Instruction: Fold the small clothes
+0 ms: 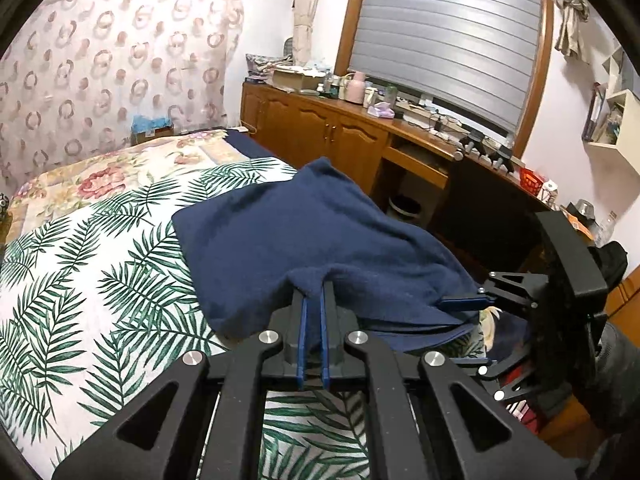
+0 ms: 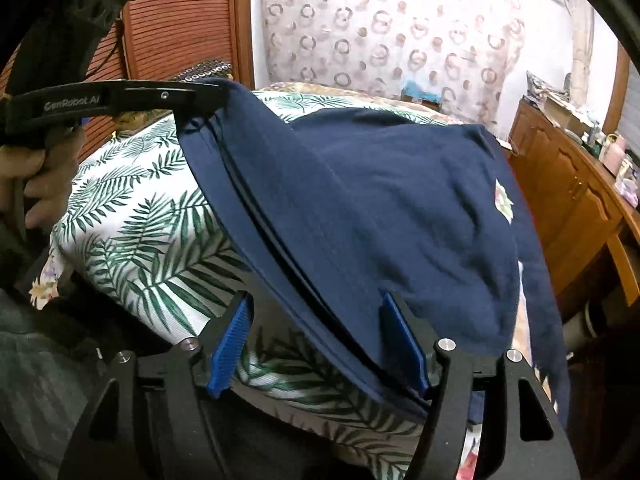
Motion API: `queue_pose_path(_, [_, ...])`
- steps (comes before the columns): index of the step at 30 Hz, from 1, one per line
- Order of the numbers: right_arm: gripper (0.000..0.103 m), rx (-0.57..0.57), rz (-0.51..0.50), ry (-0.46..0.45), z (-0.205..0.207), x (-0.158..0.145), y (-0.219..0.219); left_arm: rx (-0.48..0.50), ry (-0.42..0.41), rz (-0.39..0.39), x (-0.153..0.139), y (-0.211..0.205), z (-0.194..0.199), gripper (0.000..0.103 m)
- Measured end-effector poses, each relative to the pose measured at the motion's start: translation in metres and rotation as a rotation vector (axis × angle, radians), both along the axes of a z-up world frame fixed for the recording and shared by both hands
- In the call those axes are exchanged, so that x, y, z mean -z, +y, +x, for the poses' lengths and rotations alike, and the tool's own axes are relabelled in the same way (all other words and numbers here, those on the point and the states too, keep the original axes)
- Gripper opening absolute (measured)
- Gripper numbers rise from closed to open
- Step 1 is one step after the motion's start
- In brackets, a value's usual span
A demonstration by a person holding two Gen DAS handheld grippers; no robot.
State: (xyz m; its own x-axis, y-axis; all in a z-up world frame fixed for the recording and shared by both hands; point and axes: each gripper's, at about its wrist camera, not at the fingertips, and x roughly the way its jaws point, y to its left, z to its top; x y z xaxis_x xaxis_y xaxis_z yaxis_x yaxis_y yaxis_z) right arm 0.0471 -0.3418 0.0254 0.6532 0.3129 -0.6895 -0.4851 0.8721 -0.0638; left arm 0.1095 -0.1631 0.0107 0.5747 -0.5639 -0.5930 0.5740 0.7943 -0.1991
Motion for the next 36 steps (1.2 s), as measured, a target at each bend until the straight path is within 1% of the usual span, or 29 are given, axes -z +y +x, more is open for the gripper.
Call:
queue_pose_path(2, [0.069, 0.035, -0.034, -0.006, 0.002, 0.003, -0.006, -0.009, 0.005, -0.003, 0.001, 0.003, 0.005, 0.006])
queue_pose_path(5, [0.069, 0.077, -0.055, -0.006, 0.006, 0.005, -0.017, -0.016, 0.008, -0.003, 0.003, 0.006, 0.006, 0.006])
queue_pose_path(8, [0.069, 0.089, -0.058, -0.016, 0.008, 0.004, -0.022, -0.019, 0.005, -0.003, 0.003, 0.007, 0.005, 0.006])
queue_pose_path(10, [0.068, 0.097, -0.078, -0.029, 0.009, 0.004, -0.023, -0.021, 0.003, -0.007, 0.003, 0.009, 0.005, 0.006])
queue_pose_path(12, [0.052, 0.105, -0.102, -0.045, 0.011, 0.005, -0.02, -0.025, 0.001, -0.01, 0.003, 0.011, 0.004, 0.006])
queue_pose_path(13, [0.048, 0.106, -0.106, -0.049, 0.013, 0.004, -0.019, -0.026, 0.001, -0.012, 0.002, 0.012, 0.001, 0.006])
queue_pose_path(15, [0.025, 0.102, -0.106, -0.064, 0.014, 0.002, -0.012, -0.027, 0.003, -0.018, 0.001, 0.014, 0.002, 0.006])
queue_pose_path(16, [0.019, 0.099, -0.101, -0.076, 0.016, -0.002, -0.014, -0.028, 0.002, -0.018, 0.0, 0.014, 0.002, 0.006])
queue_pose_path(17, [0.015, 0.099, -0.096, -0.089, 0.022, -0.005, -0.006, -0.031, -0.002, -0.015, -0.001, 0.015, 0.003, 0.006])
queue_pose_path(18, [0.012, 0.099, -0.089, -0.102, 0.024, -0.01, -0.006, -0.035, -0.008, -0.01, -0.002, 0.016, 0.004, 0.006])
queue_pose_path(23, [0.01, 0.096, -0.073, -0.188, 0.05, -0.044, 0.003, -0.061, -0.031, 0.004, -0.008, 0.02, 0.021, 0.006])
queue_pose_path(28, [0.01, 0.077, -0.082, -0.228, 0.092, -0.064, 0.019, -0.087, -0.039, 0.023, -0.01, 0.025, 0.052, 0.006])
queue_pose_path(32, [0.01, 0.062, -0.082, -0.226, 0.124, -0.07, 0.029, -0.105, -0.029, 0.037, -0.01, 0.027, 0.08, 0.006])
queue_pose_path(36, [0.01, 0.045, -0.077, -0.199, 0.152, -0.065, 0.025, -0.112, -0.012, 0.051, -0.004, 0.027, 0.103, 0.006])
